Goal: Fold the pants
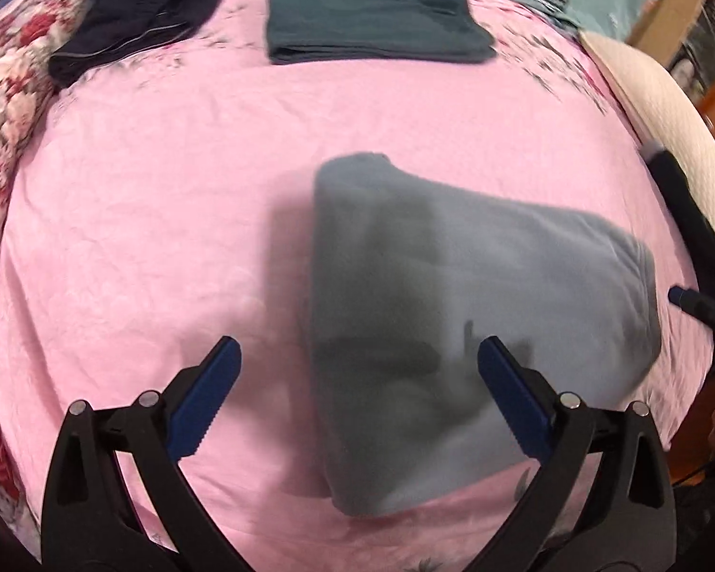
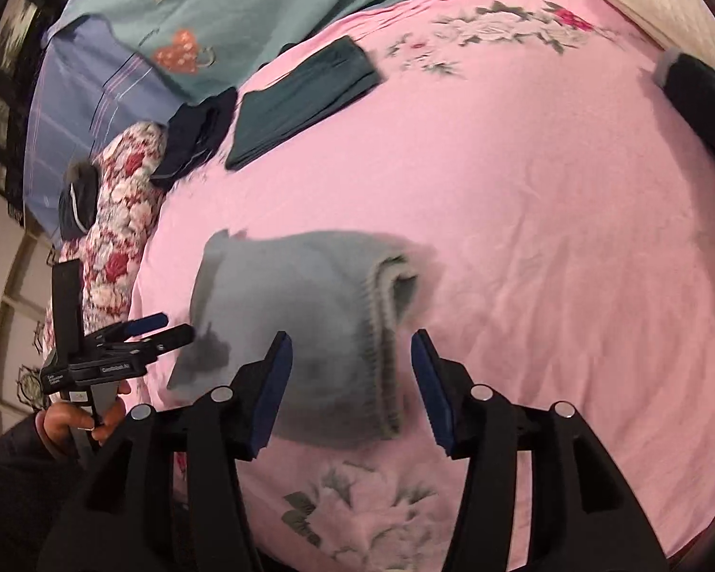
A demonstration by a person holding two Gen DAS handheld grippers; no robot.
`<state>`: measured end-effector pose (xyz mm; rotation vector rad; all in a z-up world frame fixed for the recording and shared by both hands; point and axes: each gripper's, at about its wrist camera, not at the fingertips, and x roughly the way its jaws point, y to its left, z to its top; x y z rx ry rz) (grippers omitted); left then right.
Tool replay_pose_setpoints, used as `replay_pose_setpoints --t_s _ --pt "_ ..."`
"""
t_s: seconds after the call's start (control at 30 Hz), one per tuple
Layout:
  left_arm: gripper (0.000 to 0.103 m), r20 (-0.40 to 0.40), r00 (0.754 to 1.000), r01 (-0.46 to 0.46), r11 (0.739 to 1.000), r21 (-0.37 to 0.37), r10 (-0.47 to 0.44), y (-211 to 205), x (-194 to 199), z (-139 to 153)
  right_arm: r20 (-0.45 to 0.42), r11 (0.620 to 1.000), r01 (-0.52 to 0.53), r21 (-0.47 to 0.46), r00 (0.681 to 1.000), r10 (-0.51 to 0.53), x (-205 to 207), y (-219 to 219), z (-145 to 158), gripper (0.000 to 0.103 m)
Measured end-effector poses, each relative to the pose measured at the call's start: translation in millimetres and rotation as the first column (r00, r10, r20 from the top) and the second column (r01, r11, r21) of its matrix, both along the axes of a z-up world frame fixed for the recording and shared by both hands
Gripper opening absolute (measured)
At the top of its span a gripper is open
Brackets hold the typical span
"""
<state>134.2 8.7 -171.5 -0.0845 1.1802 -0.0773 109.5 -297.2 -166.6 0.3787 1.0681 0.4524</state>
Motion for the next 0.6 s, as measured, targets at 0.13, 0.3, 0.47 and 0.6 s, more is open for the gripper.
replay_pose_setpoints --t_s 0.13,0.3,0.47,0.6 --pt "0.101 -0.004 0.995 -0.096 0.995 0.003 0.096 6.5 3.0 9.3 -0.03 1.0 0.002 -0.013 1.0 -0.002 23.4 -4.9 -12.5 0.053" --pt "0.101 -0.024 0.992 -0.122 0.991 0.055 0.123 9.6 -4.3 12.7 -0.023 0.998 -0.057 -0.007 0.998 0.057 43.5 -4.8 -24.1 0.053" --pt "0.101 -0.052 0.99 -0.123 0.987 0.1 0.129 3.3 -12.2 12.5 -0.013 0.992 -0.12 0.026 0.993 0.121 59.0 3.6 -32.8 0.053" --pt "0.101 -0.063 0.991 -0.108 0.987 0.122 0.117 -3.7 -12.5 12.3 -0.048 0.983 -0.147 0.111 0.987 0.153 64.4 9.8 -43.4 0.05"
